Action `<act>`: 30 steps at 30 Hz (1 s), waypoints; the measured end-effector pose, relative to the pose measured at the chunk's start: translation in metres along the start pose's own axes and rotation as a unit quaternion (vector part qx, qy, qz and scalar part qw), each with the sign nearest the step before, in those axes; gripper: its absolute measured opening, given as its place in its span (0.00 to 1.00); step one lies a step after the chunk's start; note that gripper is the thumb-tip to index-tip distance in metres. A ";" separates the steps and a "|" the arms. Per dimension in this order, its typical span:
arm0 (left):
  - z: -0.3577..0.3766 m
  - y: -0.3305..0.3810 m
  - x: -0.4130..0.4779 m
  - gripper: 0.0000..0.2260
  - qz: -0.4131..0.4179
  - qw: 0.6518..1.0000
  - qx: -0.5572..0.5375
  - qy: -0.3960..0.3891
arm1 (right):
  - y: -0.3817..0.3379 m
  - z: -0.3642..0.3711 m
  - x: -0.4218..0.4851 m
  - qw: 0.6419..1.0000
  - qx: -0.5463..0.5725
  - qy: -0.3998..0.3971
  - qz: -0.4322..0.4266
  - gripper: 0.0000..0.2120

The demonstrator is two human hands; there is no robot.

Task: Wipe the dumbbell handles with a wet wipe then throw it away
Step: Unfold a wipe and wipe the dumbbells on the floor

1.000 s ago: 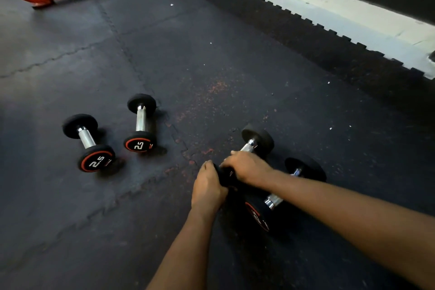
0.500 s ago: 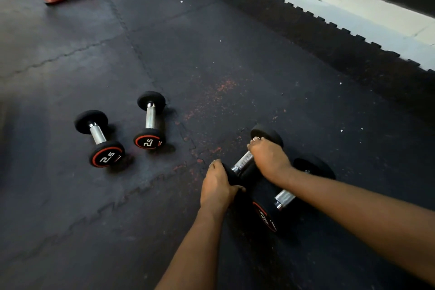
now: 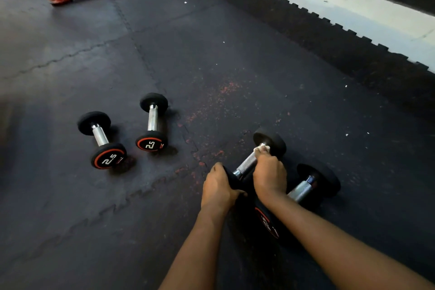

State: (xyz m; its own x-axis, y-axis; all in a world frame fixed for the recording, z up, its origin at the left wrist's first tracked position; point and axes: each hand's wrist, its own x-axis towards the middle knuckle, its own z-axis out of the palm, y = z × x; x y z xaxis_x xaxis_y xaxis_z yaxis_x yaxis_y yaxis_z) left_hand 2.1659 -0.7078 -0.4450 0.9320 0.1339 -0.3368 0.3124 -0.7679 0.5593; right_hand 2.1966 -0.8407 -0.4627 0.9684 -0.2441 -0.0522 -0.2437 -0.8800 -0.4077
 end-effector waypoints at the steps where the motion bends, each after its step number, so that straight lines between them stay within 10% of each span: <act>1: 0.000 0.000 0.000 0.32 -0.001 1.000 0.001 -0.003 | -0.002 0.003 0.002 0.998 0.029 0.015 0.045 0.17; 13: -0.007 0.005 0.002 0.34 -0.001 1.000 0.018 -0.021 | -0.005 0.040 0.046 0.786 0.477 0.049 0.391 0.09; 24: -0.011 0.004 0.004 0.34 0.007 0.999 0.018 -0.029 | -0.006 0.036 0.046 0.741 0.555 0.018 0.379 0.10; 30: -0.012 0.003 0.005 0.33 0.013 0.999 0.006 -0.033 | -0.008 0.041 0.016 0.833 0.431 -0.130 0.322 0.08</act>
State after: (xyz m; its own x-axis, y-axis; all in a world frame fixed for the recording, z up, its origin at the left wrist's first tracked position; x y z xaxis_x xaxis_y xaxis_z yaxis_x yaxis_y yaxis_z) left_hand 2.1737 -0.7023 -0.4361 0.9257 0.0716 -0.3714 0.2846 -0.7787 0.5592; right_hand 2.2165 -0.8209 -0.4978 0.6577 -0.3577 -0.6630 -0.6963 0.0471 -0.7162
